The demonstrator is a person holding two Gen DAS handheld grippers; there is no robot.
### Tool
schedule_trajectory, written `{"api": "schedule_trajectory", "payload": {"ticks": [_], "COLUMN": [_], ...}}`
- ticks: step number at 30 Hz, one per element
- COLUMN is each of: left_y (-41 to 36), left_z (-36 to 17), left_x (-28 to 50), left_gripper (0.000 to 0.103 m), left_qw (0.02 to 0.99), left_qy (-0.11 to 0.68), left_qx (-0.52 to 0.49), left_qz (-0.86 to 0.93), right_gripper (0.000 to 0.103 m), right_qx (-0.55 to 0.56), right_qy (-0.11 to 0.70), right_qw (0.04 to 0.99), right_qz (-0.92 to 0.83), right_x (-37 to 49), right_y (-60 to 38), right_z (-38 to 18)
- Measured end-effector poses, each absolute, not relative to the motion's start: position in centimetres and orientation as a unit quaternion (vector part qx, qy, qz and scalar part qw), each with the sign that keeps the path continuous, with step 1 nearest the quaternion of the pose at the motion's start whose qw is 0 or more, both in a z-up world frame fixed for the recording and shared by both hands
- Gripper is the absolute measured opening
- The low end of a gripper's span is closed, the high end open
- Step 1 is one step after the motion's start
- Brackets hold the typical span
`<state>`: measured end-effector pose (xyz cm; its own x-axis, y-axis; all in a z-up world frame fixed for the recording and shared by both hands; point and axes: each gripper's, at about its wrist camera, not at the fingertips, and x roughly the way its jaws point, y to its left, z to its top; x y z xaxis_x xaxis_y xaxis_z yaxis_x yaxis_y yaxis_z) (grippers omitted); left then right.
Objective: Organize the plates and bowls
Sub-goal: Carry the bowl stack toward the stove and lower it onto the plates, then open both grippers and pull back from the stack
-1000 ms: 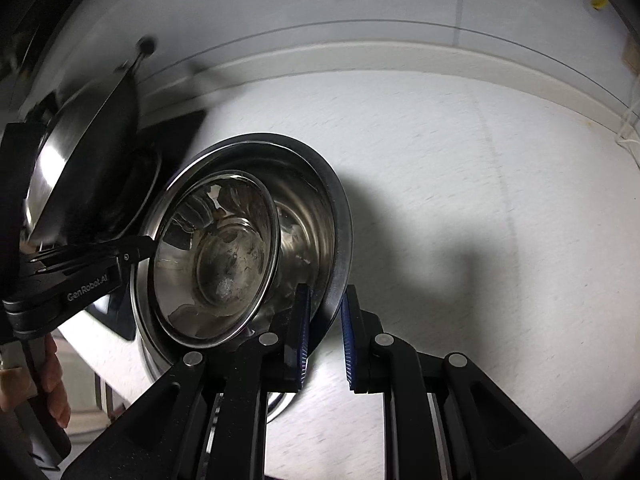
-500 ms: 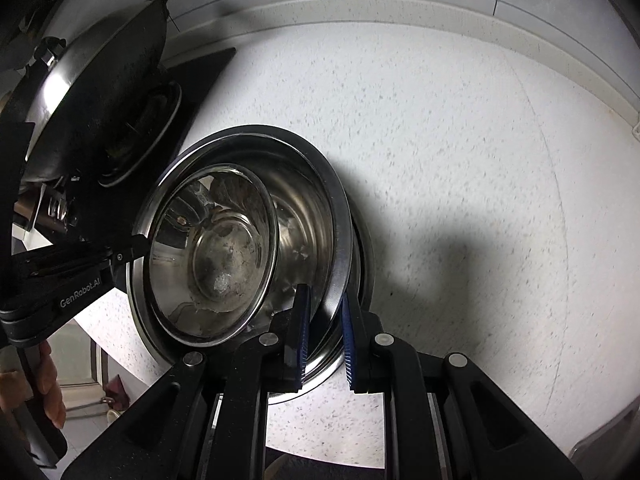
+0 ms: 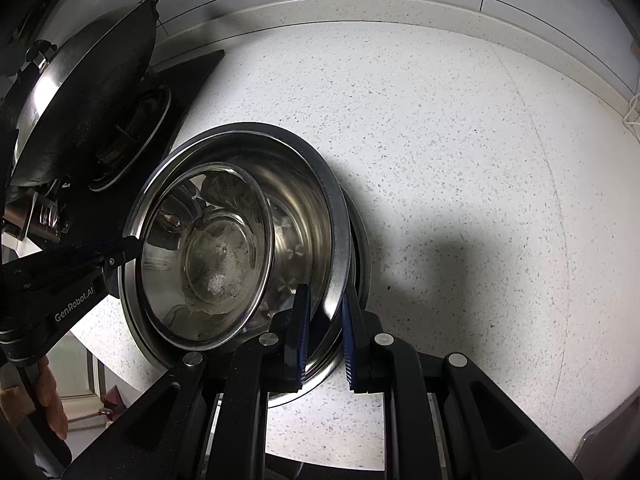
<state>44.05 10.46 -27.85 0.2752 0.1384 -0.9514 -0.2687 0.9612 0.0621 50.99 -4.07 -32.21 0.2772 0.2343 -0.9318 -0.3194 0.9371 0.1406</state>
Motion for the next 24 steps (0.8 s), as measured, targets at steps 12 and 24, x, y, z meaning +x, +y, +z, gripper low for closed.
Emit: {"api": "schedule_trajectory", "payload": {"ticks": [12,24], "left_y": [9.8,8.6], "left_z": [-28.0,-19.4], "left_x": [43.3,37.6], "left_gripper": [0.012,0.014], "left_qw": [0.816,0.892], "left_qy": [0.553,0.418], "left_qx": [-0.048,-0.049], "left_qz": [0.161,0.162], "right_gripper": [0.014,0.072], "right_qx": [-0.047,-0.038], "right_qy": [0.577,0.507], "right_qw": [0.797,0.850], "right_qz": [0.175,0.136], "right_x": [50.7,48.4], "right_y": [-3.7,-6.1], "right_z": [-32.8,-27.8]}}
